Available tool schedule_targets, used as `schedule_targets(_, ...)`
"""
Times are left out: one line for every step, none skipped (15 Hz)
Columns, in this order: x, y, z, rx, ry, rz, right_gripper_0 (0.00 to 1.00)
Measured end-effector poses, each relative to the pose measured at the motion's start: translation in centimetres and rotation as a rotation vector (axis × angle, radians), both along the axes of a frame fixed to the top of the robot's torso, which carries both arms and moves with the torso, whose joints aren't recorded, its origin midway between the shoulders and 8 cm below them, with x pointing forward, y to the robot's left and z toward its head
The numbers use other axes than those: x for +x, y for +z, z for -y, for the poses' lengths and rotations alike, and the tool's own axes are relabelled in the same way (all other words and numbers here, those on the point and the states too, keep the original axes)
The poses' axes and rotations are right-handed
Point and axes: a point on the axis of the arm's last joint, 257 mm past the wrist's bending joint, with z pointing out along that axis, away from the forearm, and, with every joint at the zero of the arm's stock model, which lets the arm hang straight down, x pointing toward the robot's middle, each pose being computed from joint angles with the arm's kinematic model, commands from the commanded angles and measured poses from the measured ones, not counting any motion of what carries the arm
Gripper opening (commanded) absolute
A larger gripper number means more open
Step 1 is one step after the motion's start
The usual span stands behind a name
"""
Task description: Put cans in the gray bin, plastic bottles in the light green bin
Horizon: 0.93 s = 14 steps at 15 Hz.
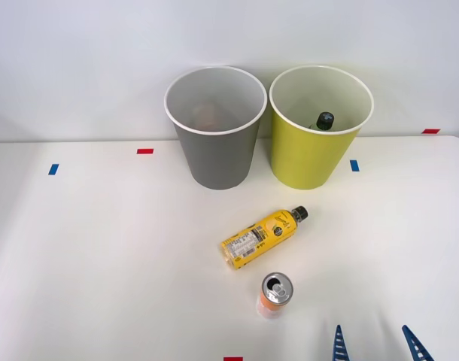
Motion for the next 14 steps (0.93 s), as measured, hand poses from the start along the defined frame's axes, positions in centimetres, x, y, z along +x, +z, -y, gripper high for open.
schedule_targets(0.0, 0.0, 0.0, 0.0, 0.0, 0.0, 1.0)
schedule_targets(0.0, 0.0, 0.0, 0.0, 0.0, 0.0, 1.0)
schedule_targets(0.0, 0.0, 0.0, 0.0, 0.0, 0.0, 1.0)
schedule_targets(0.0, 0.0, 0.0, 0.0, 0.0, 0.0, 1.0)
schedule_targets(0.0, 0.0, 0.0, 0.0, 0.0, 0.0, 1.0)
schedule_targets(0.0, 0.0, 0.0, 0.0, 0.0, 0.0, 1.0)
schedule_targets(0.0, 0.0, 0.0, 0.0, 0.0, 0.0, 1.0)
schedule_targets(0.0, 0.0, 0.0, 0.0, 0.0, 0.0, 1.0)
schedule_targets(0.0, 0.0, 0.0, 0.0, 0.0, 0.0, 1.0)
schedule_targets(0.0, 0.0, 0.0, 0.0, 0.0, 0.0, 1.0)
schedule_targets(0.0, 0.0, 0.0, 0.0, 0.0, 0.0, 1.0)
schedule_targets(0.0, 0.0, 0.0, 0.0, 0.0, 0.0, 1.0)
schedule_targets(0.0, 0.0, 0.0, 0.0, 0.0, 0.0, 1.0)
schedule_targets(0.0, 0.0, 0.0, 0.0, 0.0, 0.0, 1.0)
